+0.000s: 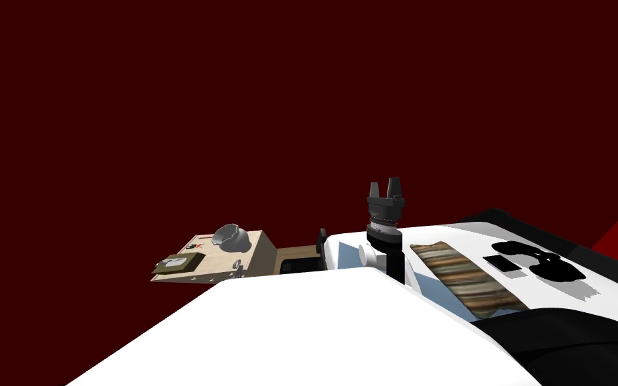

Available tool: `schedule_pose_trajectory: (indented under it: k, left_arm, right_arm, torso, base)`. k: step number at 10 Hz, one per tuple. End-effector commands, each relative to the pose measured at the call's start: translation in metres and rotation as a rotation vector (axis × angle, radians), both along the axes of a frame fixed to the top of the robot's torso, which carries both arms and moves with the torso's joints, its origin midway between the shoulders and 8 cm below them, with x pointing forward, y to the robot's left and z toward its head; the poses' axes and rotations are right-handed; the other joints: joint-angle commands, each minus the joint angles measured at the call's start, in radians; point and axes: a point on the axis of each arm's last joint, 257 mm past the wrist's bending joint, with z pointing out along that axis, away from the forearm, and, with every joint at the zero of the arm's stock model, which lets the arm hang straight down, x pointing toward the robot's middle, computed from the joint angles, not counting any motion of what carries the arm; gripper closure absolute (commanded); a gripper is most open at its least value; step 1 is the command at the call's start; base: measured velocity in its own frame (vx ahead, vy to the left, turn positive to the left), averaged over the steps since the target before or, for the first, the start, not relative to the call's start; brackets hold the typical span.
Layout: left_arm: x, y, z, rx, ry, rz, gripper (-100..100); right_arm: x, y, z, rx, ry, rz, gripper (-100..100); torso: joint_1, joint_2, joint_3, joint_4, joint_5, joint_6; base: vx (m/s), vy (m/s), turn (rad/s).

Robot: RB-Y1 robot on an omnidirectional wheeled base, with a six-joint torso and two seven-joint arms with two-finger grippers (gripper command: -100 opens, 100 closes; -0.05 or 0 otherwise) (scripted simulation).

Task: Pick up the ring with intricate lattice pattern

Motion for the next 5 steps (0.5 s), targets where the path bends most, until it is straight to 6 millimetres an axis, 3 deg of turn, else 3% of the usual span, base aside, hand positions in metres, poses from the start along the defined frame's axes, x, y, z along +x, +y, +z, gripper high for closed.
schedule_pose_trajectory:
  k: [1,5]
  left_arm:
    - [-0.012,0.006,-0.010,0.020,0.038,-0.008,-100]
    - [-0.036,0.016,-0.029,0.064,0.117,-0.030,-100]
  right_arm:
    - [0.000,0.000,0.000,0.000,0.000,0.000,0]
    - [0.000,0.000,0.000,0.000,0.000,0.000,0]
  torso:
    - [0.000,0.000,0.000,0.000,0.000,0.000]
    - [0.001,-0.001,-0.001,0.000,0.000,0.000]
  base:
    - [0.034,0.027,0.034]
    - [0.052,0.038,0.024]
